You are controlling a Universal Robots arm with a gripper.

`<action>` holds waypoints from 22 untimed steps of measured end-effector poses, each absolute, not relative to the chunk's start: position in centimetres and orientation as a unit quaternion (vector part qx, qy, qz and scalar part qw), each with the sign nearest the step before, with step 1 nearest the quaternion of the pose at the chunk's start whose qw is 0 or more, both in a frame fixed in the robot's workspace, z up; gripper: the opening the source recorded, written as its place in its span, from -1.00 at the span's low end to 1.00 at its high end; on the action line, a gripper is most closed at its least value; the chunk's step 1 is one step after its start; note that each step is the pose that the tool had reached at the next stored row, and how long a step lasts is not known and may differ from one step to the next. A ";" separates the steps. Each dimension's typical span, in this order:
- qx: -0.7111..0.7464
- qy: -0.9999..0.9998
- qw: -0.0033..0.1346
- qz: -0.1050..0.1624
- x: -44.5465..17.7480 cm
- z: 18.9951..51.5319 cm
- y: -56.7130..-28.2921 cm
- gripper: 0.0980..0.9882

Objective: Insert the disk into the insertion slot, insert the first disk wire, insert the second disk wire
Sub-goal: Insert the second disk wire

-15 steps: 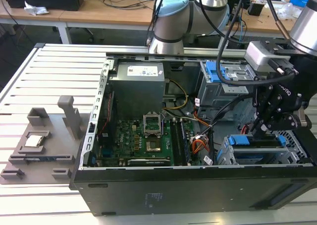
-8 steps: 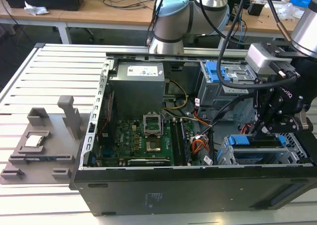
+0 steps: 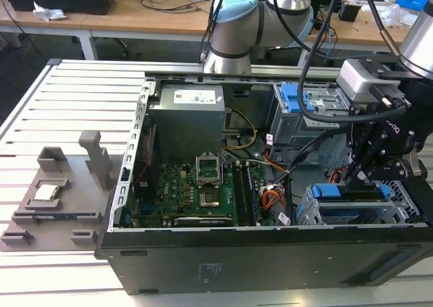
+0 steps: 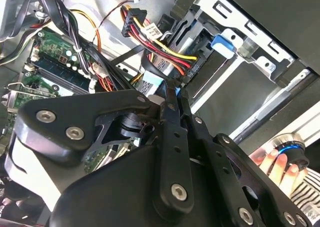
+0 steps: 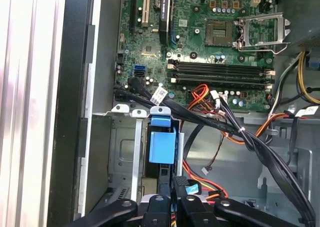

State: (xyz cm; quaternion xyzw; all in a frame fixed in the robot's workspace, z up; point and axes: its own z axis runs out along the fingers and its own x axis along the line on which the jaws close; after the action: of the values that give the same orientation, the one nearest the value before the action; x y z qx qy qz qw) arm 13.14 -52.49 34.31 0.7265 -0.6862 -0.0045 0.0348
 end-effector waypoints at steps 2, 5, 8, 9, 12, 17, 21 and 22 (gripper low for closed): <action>0.727 -0.686 0.034 -0.006 13.1 34.3 -52.5 -0.89; 0.727 -0.686 0.033 -0.006 13.1 34.3 -52.8 -0.89; 0.727 -0.686 0.032 -0.007 13.1 34.2 -53.0 -0.89; 0.727 -0.686 0.032 -0.007 13.1 34.2 -53.0 -0.89; 0.727 -0.686 0.031 -0.008 13.1 34.1 -53.0 -0.89; 0.727 -0.686 0.029 -0.010 13.1 34.6 -53.0 -0.89; 0.727 -0.686 0.019 -0.019 13.1 34.6 -53.1 -0.89; 0.727 -0.686 0.018 -0.020 13.1 34.6 -53.2 -0.89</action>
State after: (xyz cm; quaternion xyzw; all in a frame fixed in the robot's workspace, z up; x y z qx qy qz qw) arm 13.14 -53.17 34.56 0.7271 -0.6860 -0.0204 0.0181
